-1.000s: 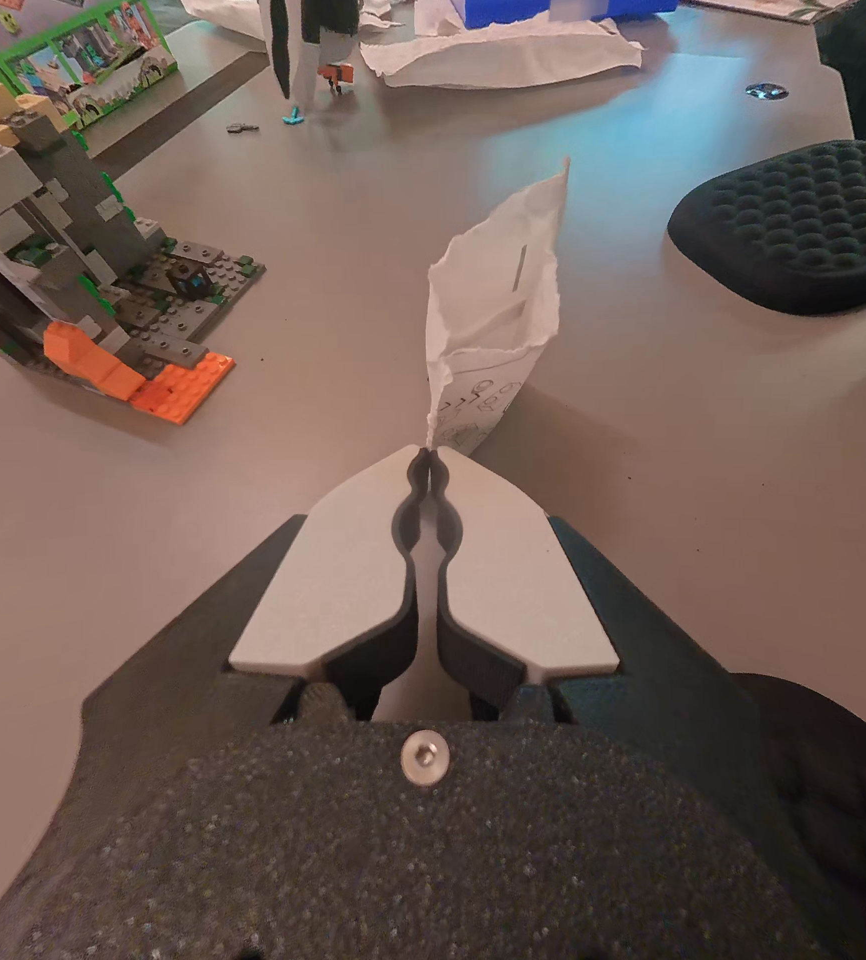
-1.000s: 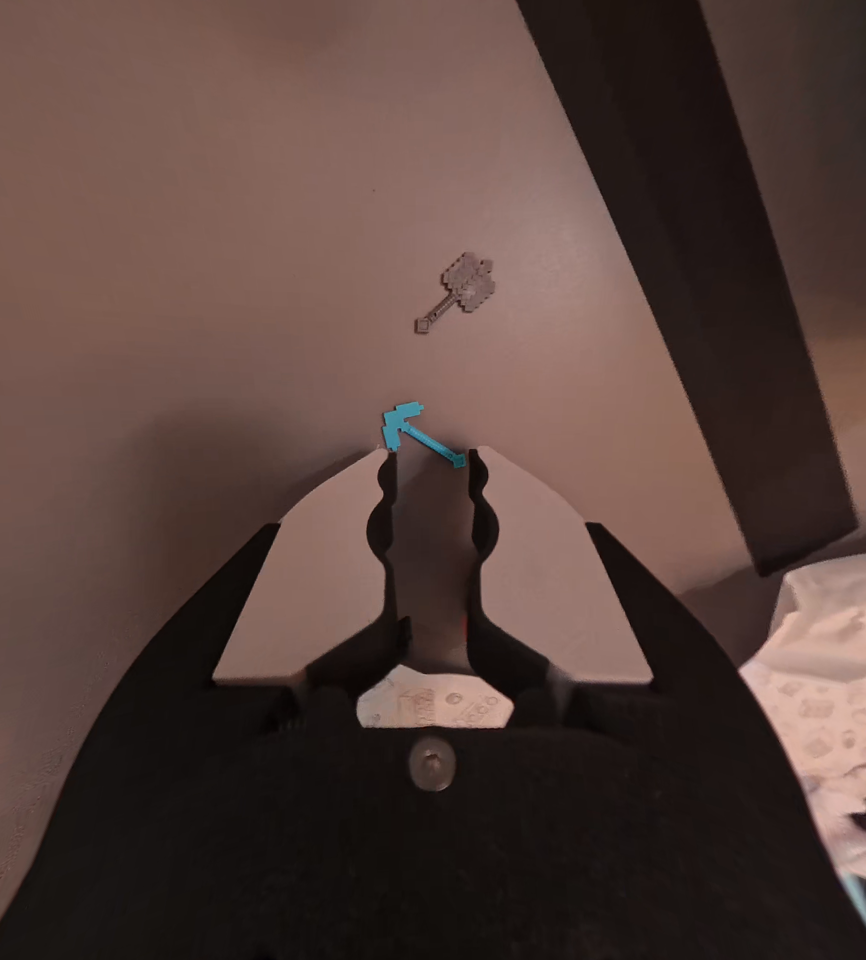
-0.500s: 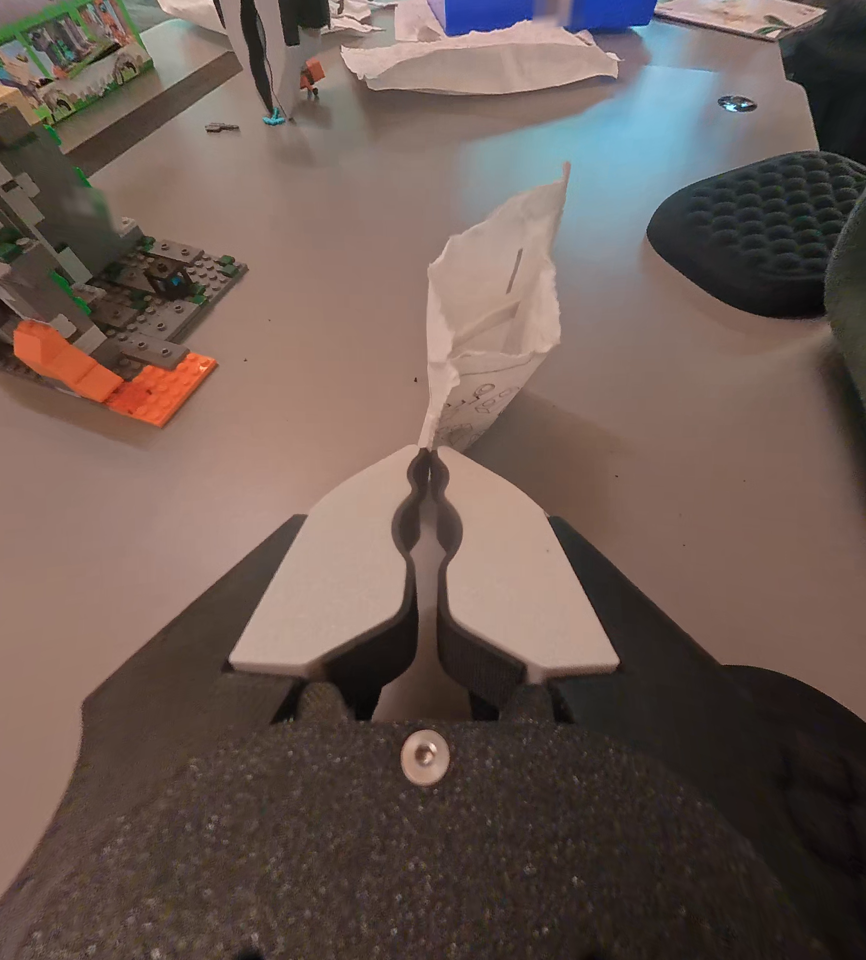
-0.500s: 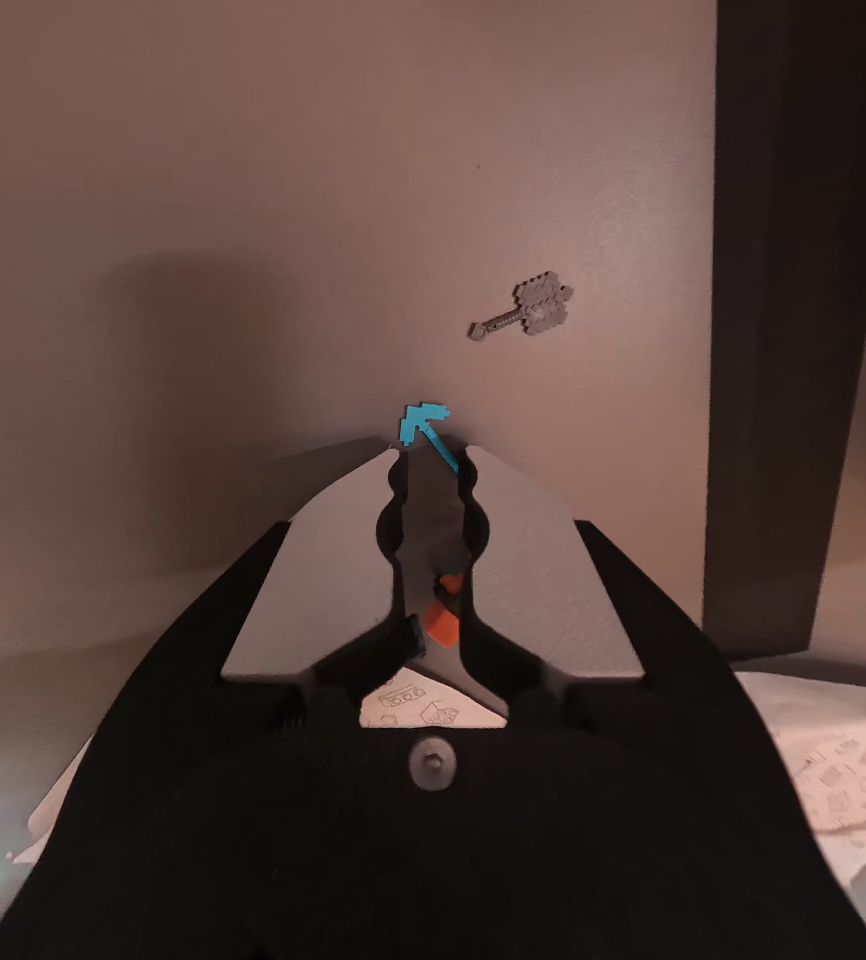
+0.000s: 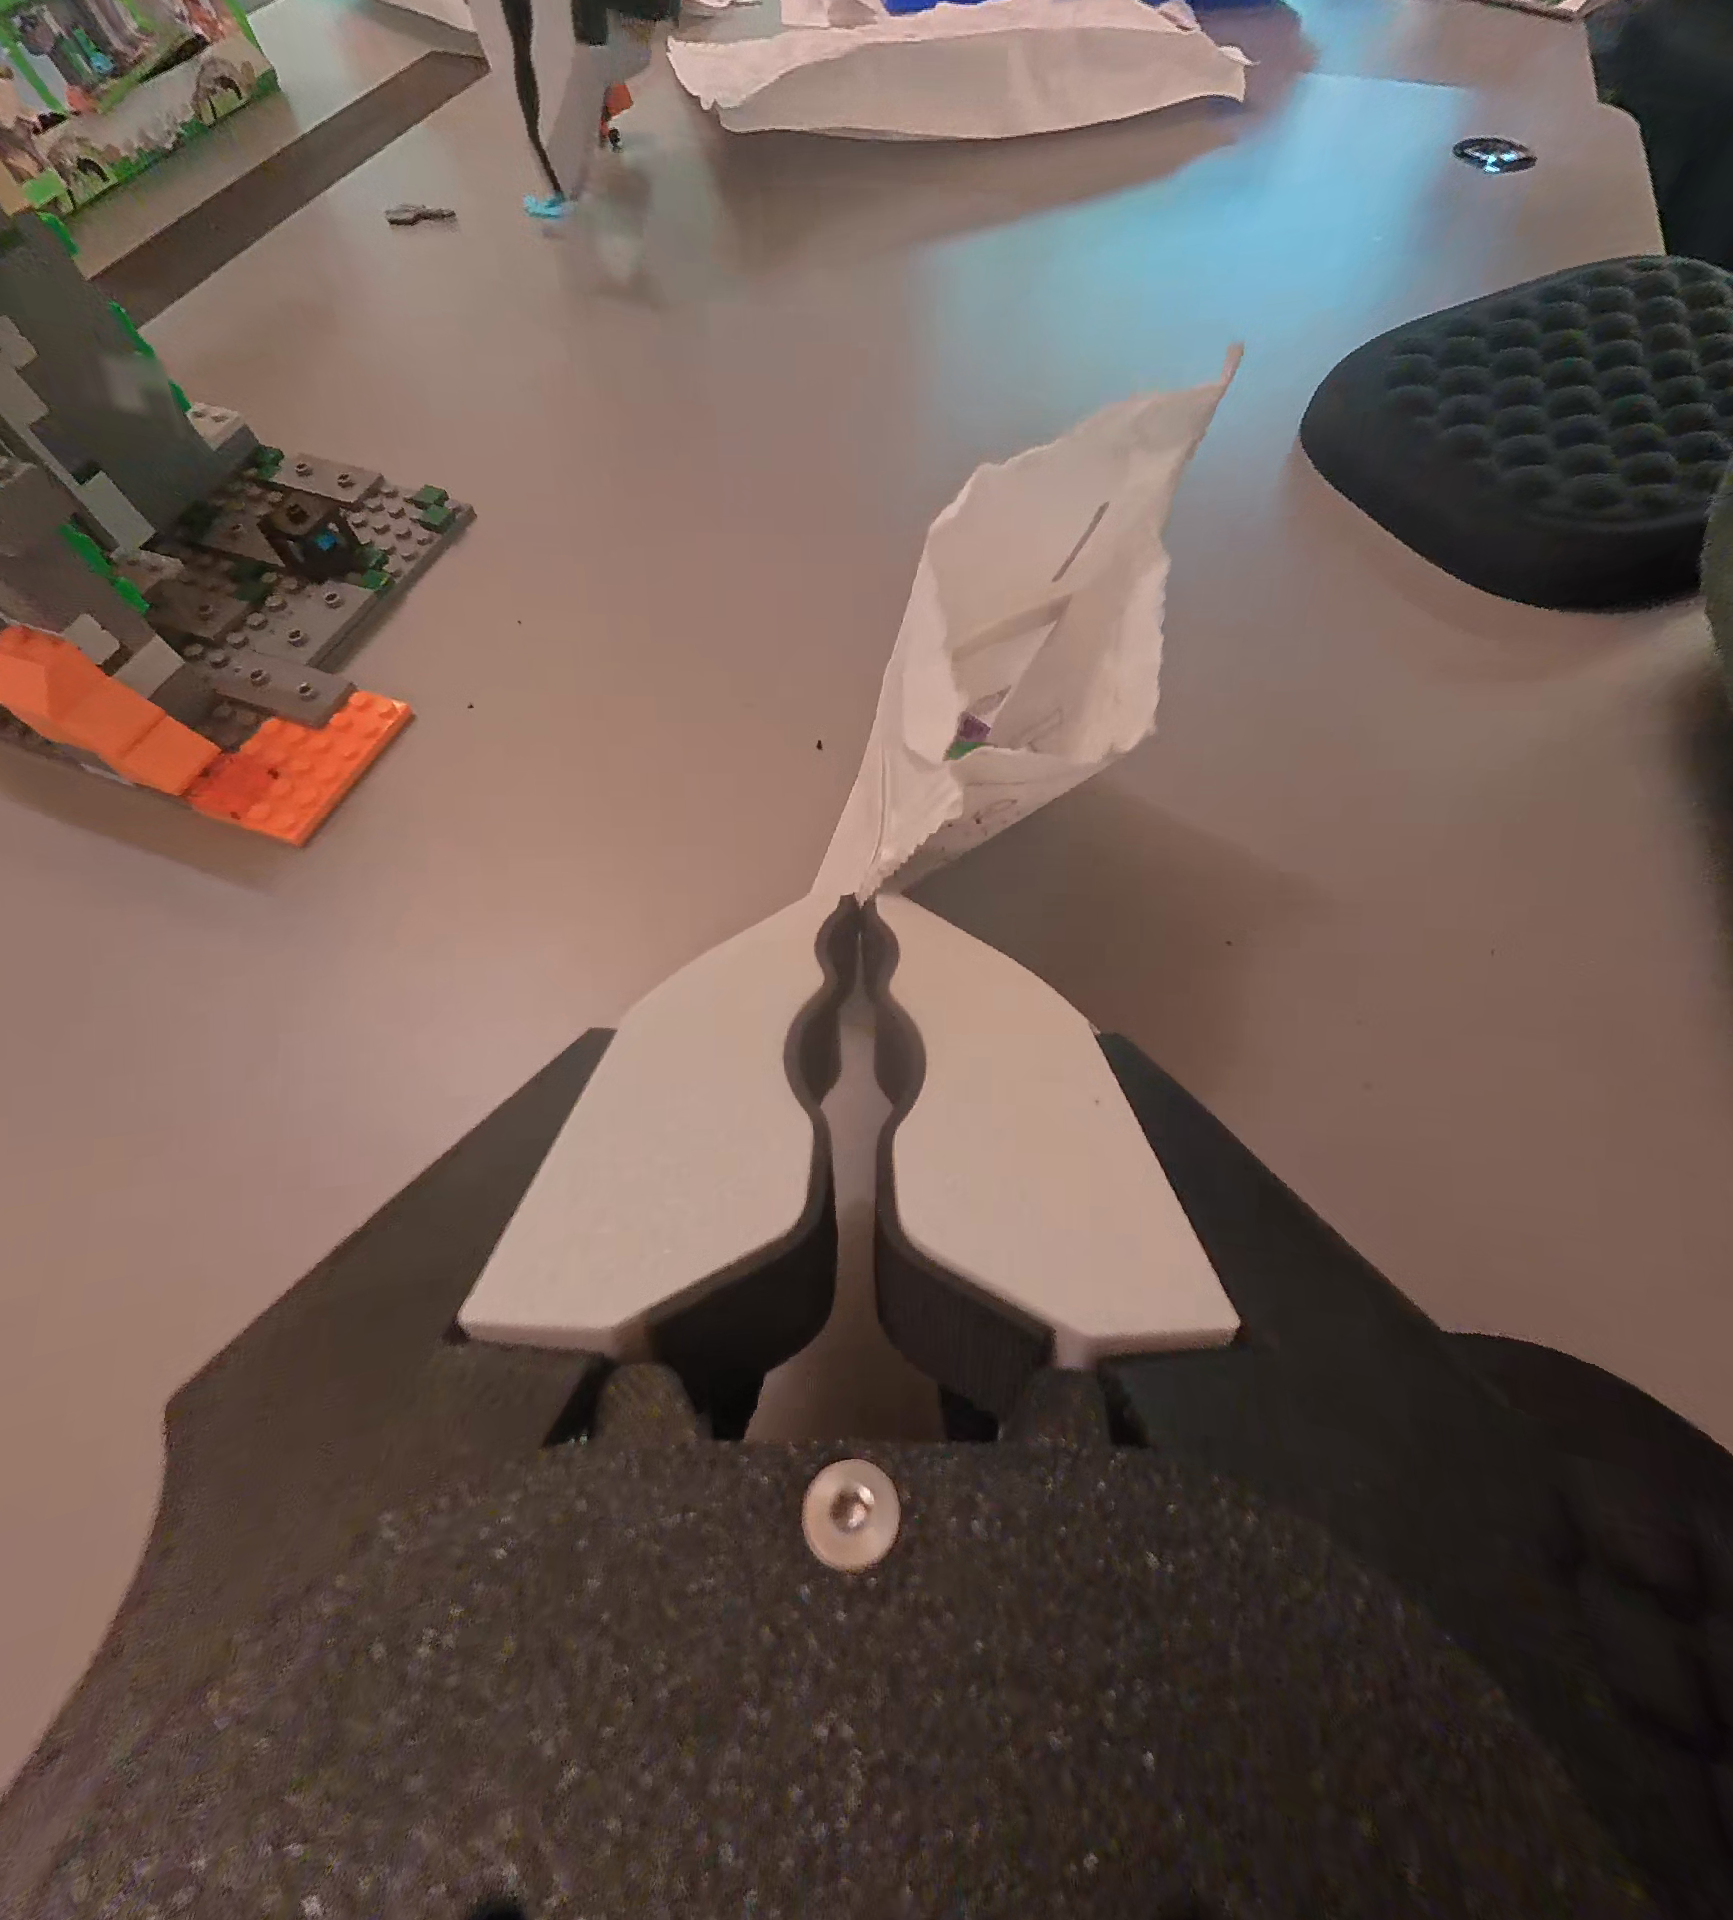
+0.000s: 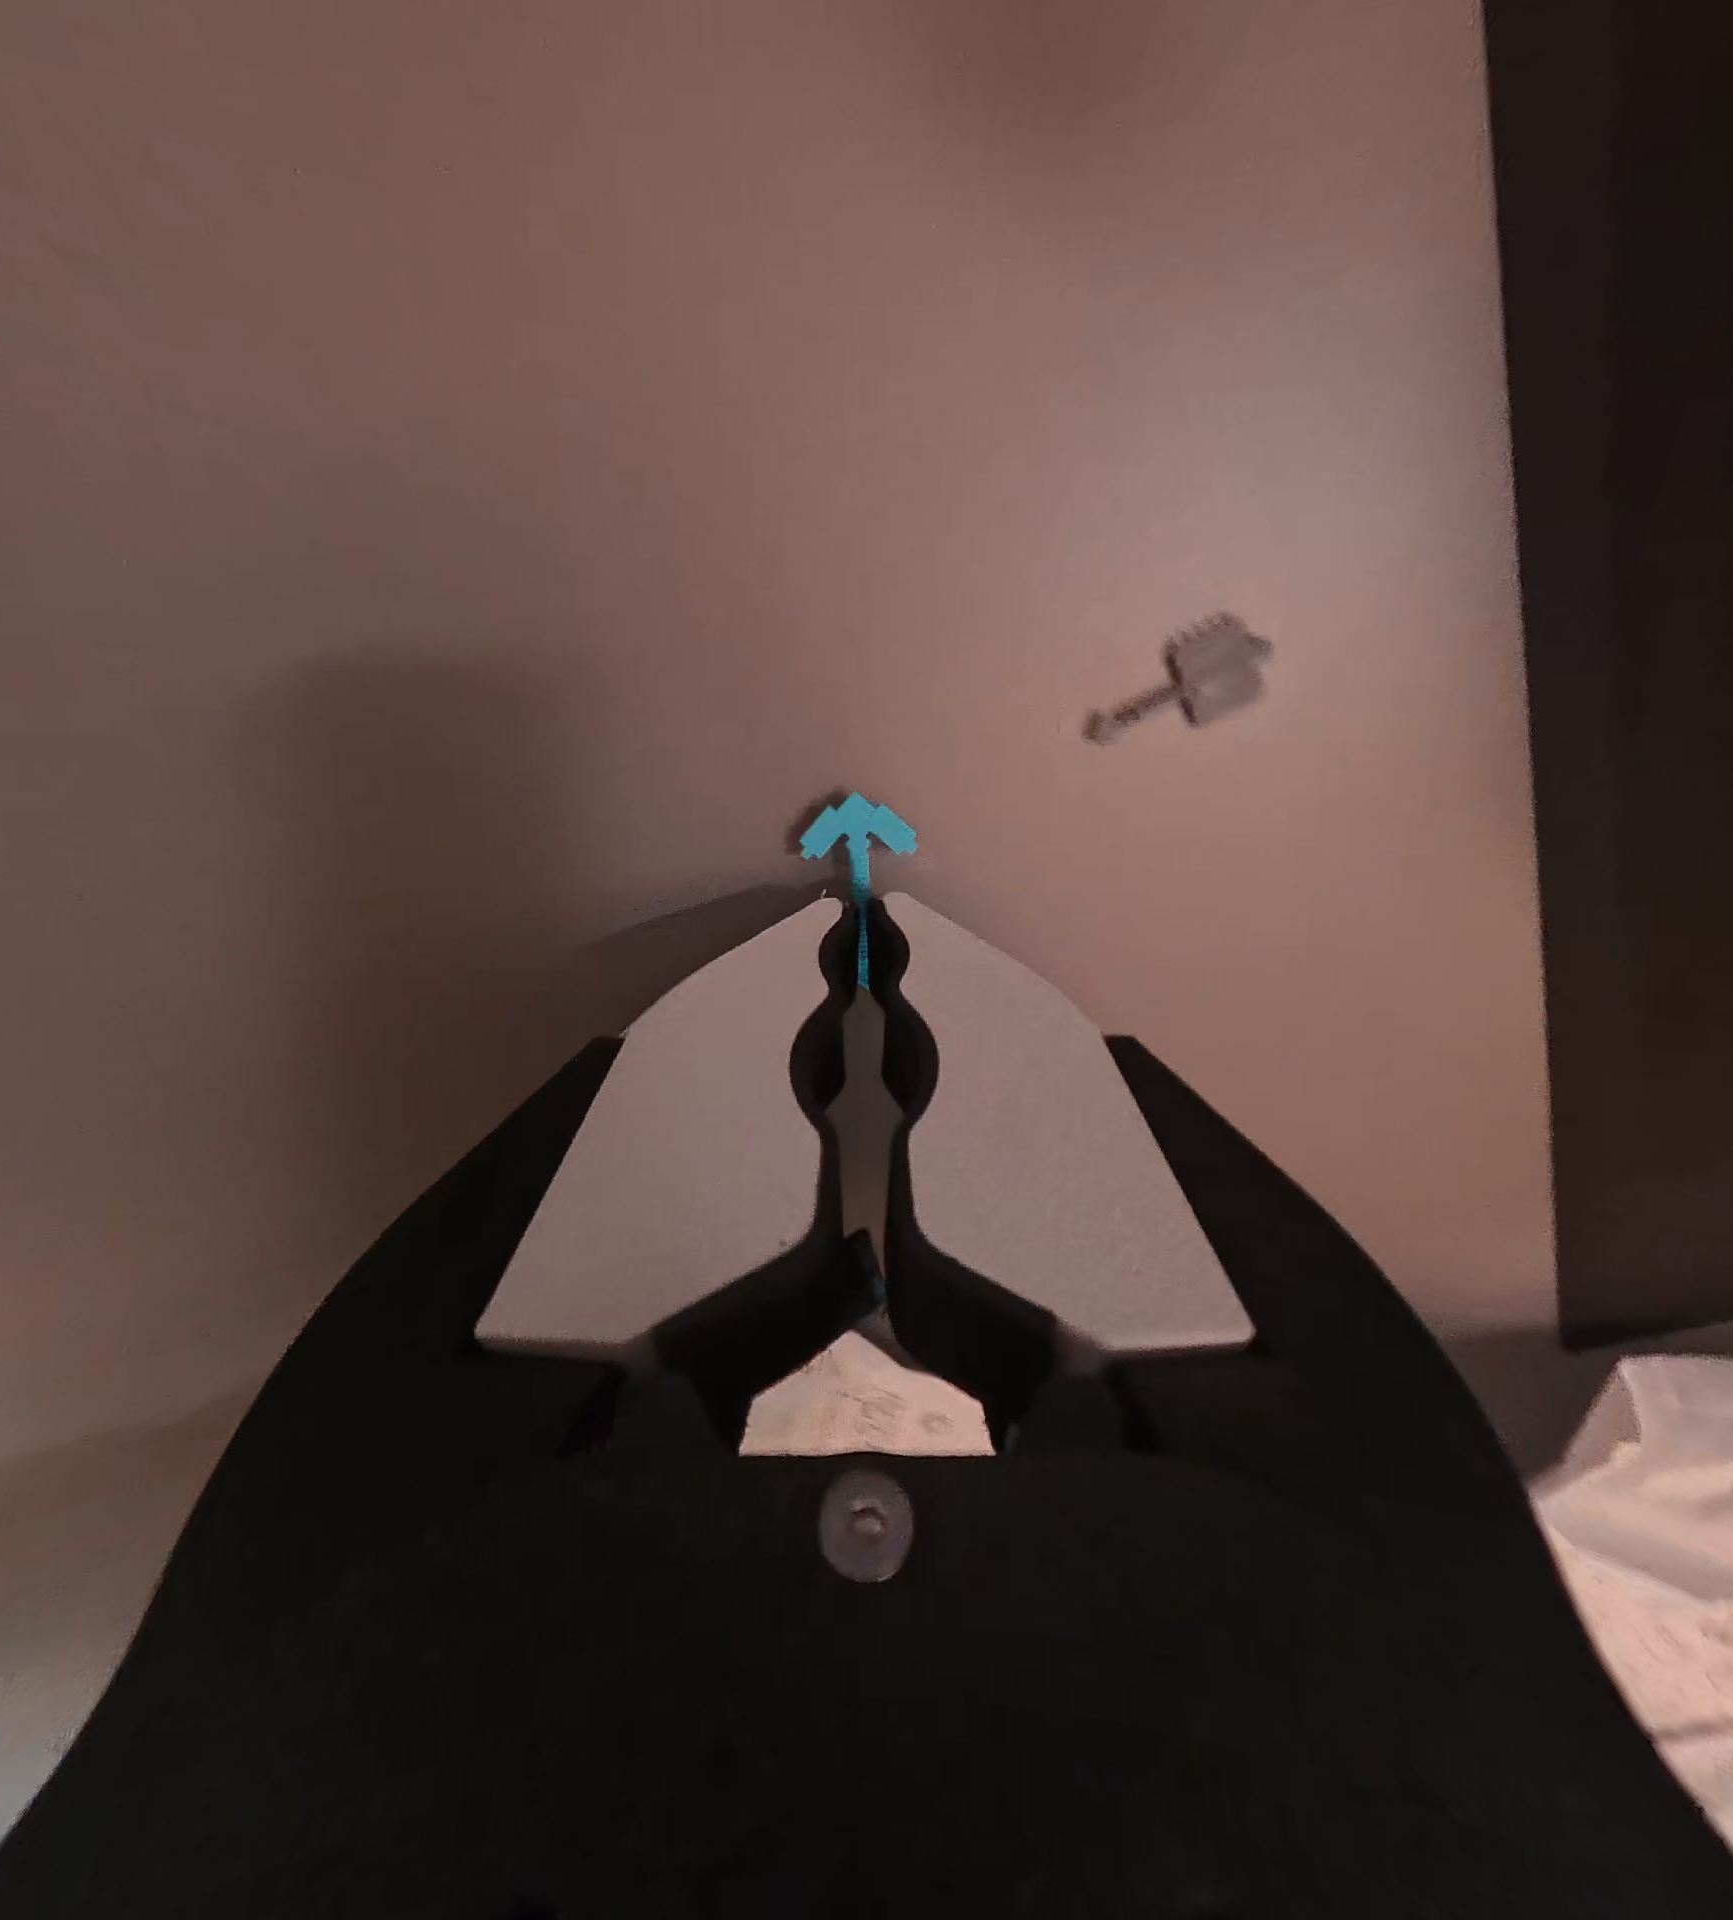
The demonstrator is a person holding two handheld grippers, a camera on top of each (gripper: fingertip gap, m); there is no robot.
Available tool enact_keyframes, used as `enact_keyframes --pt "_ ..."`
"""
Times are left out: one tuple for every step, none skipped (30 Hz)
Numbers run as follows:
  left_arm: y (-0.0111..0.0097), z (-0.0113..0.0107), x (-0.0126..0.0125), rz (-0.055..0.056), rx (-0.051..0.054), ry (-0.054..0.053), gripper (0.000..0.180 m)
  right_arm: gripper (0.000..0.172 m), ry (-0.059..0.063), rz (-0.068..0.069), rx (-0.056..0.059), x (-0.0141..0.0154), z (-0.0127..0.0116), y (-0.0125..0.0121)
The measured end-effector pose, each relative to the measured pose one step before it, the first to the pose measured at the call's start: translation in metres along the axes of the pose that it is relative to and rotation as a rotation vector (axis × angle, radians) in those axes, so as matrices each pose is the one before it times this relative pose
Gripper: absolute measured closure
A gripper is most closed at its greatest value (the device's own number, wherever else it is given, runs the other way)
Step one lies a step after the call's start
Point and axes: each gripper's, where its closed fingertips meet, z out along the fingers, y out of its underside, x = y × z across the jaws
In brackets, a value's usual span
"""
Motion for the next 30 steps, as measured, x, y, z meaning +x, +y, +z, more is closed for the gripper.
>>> enact_keyframes --pt "-0.00013 0.00022 0.00003 -0.0043 -0.0012 -0.0013 0.18 0.17 -0.0161 -0.0046 0.0443 -0.01066 -0.00342 -0.00901" --pt "-0.00005 0.00021 -0.00017 -0.0034 -0.002 -0.0016 0.18 0.17 -0.0185 -0.0062 0.0485 -0.01202 -0.00393 -0.01083" --pt "-0.00005 0.00005 -0.00043 -0.0005 -0.0023 -0.0034 0.18 0.171 -0.0196 -0.0141 0.0494 -0.01363 -0.00386 -0.01224" --pt "-0.00028 -0.00001 -0.00041 -0.0014 -0.0007 -0.004 0.18 0.171 -0.0192 -0.0217 0.0472 -0.01498 -0.0034 -0.01324" --pt "-0.00021 0.00013 -0.00023 -0.0048 -0.001 -0.0014 0.18 0.171 -0.0202 -0.0282 0.0455 -0.01629 -0.00273 -0.01454" --pt "-0.00018 0.00008 -0.00026 -0.0071 0.0002 -0.0011 0.18 0.171 -0.0218 -0.0309 0.0494 -0.01721 -0.00207 -0.01634" --pt "-0.00029 0.0001 -0.00041 -0.0083 0.0 -0.0016 0.18 0.171 -0.0265 -0.0306 0.0511 -0.01816 -0.00115 -0.01758" --pt "-0.00034 0.00018 -0.00029 -0.0079 0.0 -0.0009 0.18 0.171 -0.0281 -0.0323 0.0458 -0.01814 0.00031 -0.01767" --pt "-0.00019 0.00013 -0.0002 -0.0067 -0.0001 -0.0009 0.18 0.171 -0.0237 -0.0362 0.0415 -0.0173 0.00178 -0.01753" --pt "-0.00029 0.00014 -0.00035 -0.0066 -0.0003 -0.0024 0.18 0.171 -0.0222 -0.0367 0.0387 -0.01638 0.00302 -0.01732" --pt "-0.00043 0.00015 -0.0004 -0.0087 -0.0002 -0.0033 0.18 0.171 -0.0233 -0.0318 0.0336 -0.01537 0.00437 -0.01672" --pt "-0.0004 0.00031 -0.00033 -0.0087 -0.0003 -0.0025 0.18 0.171 -0.0246 -0.0291 0.0283 -0.01458 0.00565 -0.01563" --pt "-0.00031 0.00015 -0.00039 -0.008 -0.0003 -0.0036 0.18 0.171 -0.0248 -0.0277 0.0228 -0.01377 0.00684 -0.01426" --pt "-0.0003 0.00019 -0.00023 -0.0078 -0.0007 -0.0026 0.18 0.171 -0.0236 -0.0254 0.013 -0.01259 0.00805 -0.01241" --pt "-0.00026 0.00024 -0.00003 -0.0084 -0.0002 -0.0021 0.18 0.17 -0.0245 -0.0261 0.0072 -0.01183 0.00885 -0.01096" --pt "-0.00014 0.00024 -0.00012 -0.0085 -0.0004 -0.0018 0.18 0.17 -0.0193 -0.0219 0.0035 -0.00982 0.00931 -0.0096" --pt "-0.00023 0.00011 -0.00021 -0.0088 0.0001 -0.0029 0.18 0.171 -0.0125 -0.0132 -0.0078 -0.0074 0.00975 -0.00703" --pt "-0.00015 0.00002 -0.00014 -0.0088 -0.0002 -0.002 0.18 0.17 -0.018 -0.0105 -0.0173 -0.00702 0.00966 -0.00465" --pt "-0.00017 0.00006 -0.00019 -0.0063 -0.0001 -0.002 0.18 0.17 -0.0111 -0.0117 -0.0147 -0.00541 0.00894 -0.00386" --pt "-0.0001 -0.00007 -0.00026 -0.0044 0.0002 -0.0034 0.18 0.171 -0.007 -0.0107 -0.0098 -0.00389 0.00804 -0.00327" --pt "0.00001 -0.0001 -0.00019 -0.0033 -0.0007 -0.0033 0.18 0.17 -0.0144 -0.003 -0.0134 -0.00413 0.00704 -0.00185" --pt "0.00017 -0.00009 -0.00004 -0.0001 -0.001 -0.002 0.18 0.17 -0.0017 0.0033 -0.0189 -0.00133 0.00634 -0.00033" --pt "0.00001 -0.00005 -0.00024 -0.0022 -0.001 -0.0036 0.18 0.17 0.0045 0.0004 -0.0166 -0.00021 0.00518 0.00042" --pt "-0.00008 -0.00015 -0.00041 -0.0048 -0.0012 -0.0025 0.18 0.17 -0.0039 -0.0006 -0.007 -0.00119 0.00378 -0.00016" --pt "0.00006 -0.00003 -0.00011 -0.0049 -0.001 -0.0001 0.18 0.17 0.0023 0.0042 -0.0053 0.00005 0.00262 -0.00009" --pt "-0.00014 -0.00009 -0.00046 -0.0052 0.0002 -0.0015 0.18 0.17 0.0069 0.0038 -0.0056 0.00086 0.00162 0.00026" --pt "-0.00005 -0.00022 -0.00037 -0.0038 0.0 -0.0003 0.18 0.17 0.007 0.0002 -0.0086 0.00067 0.00104 0.00092" --pt "0.00007 -0.00017 -0.00007 -0.0015 0.0 0.0006 0.18 0.17 0.0161 -0.0031 -0.0077 0.00198 0.00053 0.00112" --pt "-0.00003 -0.00006 -0.00028 -0.0032 0.0002 -0.0007 0.18 0.17 0.0157 -0.004 -0.0014 0.00188 -0.00018 0.00042" --pt "-0.00005 -0.00013 -0.00032 -0.0071 0.0003 0.0001 0.18 0.168 0.0041 -0.0007 0.0039 0.00064 -0.00093 -0.00018"
